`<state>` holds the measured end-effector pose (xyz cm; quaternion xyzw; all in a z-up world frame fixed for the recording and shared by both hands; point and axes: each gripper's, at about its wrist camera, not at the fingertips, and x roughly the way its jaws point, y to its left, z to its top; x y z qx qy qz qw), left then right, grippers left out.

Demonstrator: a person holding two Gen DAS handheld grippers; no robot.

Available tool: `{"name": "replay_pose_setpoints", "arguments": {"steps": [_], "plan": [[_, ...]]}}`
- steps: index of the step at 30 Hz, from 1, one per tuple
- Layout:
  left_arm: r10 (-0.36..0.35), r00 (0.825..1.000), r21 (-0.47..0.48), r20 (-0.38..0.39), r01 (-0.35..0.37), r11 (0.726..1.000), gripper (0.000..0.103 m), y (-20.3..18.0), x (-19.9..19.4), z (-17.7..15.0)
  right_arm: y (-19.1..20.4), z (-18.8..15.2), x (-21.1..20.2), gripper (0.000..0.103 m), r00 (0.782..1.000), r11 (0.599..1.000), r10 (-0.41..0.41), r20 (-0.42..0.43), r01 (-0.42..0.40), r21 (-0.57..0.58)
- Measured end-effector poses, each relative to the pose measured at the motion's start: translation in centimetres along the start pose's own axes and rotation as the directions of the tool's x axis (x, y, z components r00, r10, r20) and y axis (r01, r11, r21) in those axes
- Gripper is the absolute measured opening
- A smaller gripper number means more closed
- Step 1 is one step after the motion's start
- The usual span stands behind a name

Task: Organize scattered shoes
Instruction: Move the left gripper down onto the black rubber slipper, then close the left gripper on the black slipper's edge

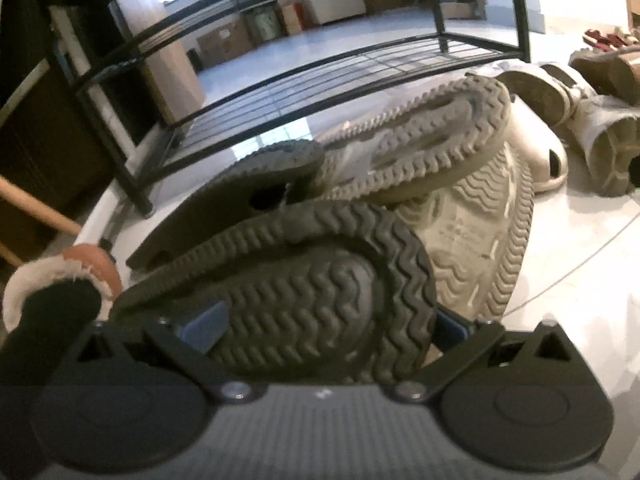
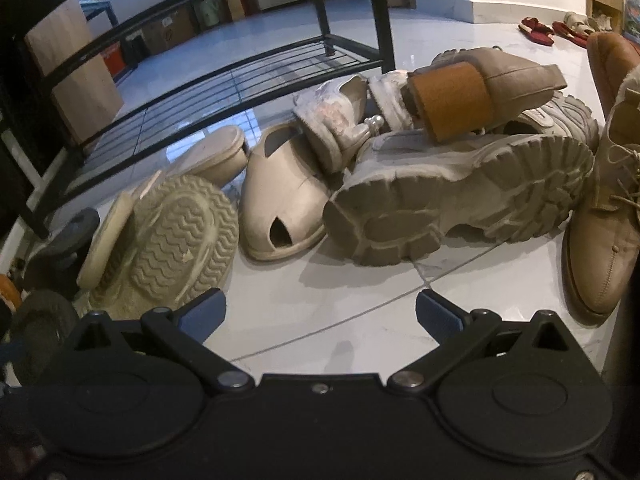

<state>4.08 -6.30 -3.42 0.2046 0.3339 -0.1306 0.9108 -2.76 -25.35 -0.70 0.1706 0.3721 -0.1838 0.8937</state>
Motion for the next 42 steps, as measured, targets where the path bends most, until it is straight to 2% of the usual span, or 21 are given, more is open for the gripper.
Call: {"name": "replay_pose_setpoints", "arguments": {"steps": [6,14,20,27,31,33,35,37,40,42], "plan": [[-0.053,0.995,0.002,0.086,0.053,0.999,0.103,0.9,-0.3,-1.4,0.5,-0.3,0.8,0.103,1.000,1.000,-0.016,-0.025,0.016,-0.016],[-0.023,0.998,-0.017,0.052,0.024,1.000,0.103,0.2,-0.3,-0.8,0.6,-0.2,0.9,0.103,0.999,1.000,0.000,-0.036,-0.001,-0.017],[-0.027,1.000,-0.135,-0.001,0.027,0.991,0.102,1.6,-0.7,0.3,0.2,0.2,0.5,0.103,0.999,1.000,0.014,-0.030,-0.013,0.008],[-0.058,0.997,-0.276,-0.053,0.041,0.960,0.102,3.2,-1.4,0.6,-0.5,0.7,-0.2,0.103,0.999,0.999,0.033,-0.009,-0.033,0.037],[-0.057,0.996,-0.281,-0.072,0.034,0.959,0.099,2.9,-2.3,0.0,-1.0,0.8,-0.8,0.103,1.000,0.998,0.030,0.004,-0.030,0.057],[-0.052,0.997,-0.273,-0.062,0.033,0.962,0.093,2.9,-2.9,-0.3,-1.3,0.9,-1.1,0.103,1.000,0.997,0.028,0.010,-0.029,0.066],[-0.050,0.998,-0.263,-0.031,0.040,0.964,0.089,2.9,-3.8,-0.3,-1.5,1.0,-1.4,0.103,1.000,0.997,0.026,0.016,-0.027,0.075],[-0.042,0.999,-0.250,0.010,0.043,0.967,0.079,3.0,-4.7,-0.1,-1.7,1.0,-1.3,0.103,1.000,0.996,0.023,0.020,-0.024,0.084],[-0.048,0.997,-0.261,0.064,0.063,0.963,0.078,3.7,-5.9,0.8,-2.1,0.9,-1.7,0.103,1.000,0.995,0.018,0.026,-0.020,0.100],[-0.049,0.994,-0.263,0.096,0.073,0.962,0.070,4.1,-6.6,1.2,-2.3,0.9,-1.9,0.103,0.999,0.994,0.013,0.032,-0.017,0.106]]}}
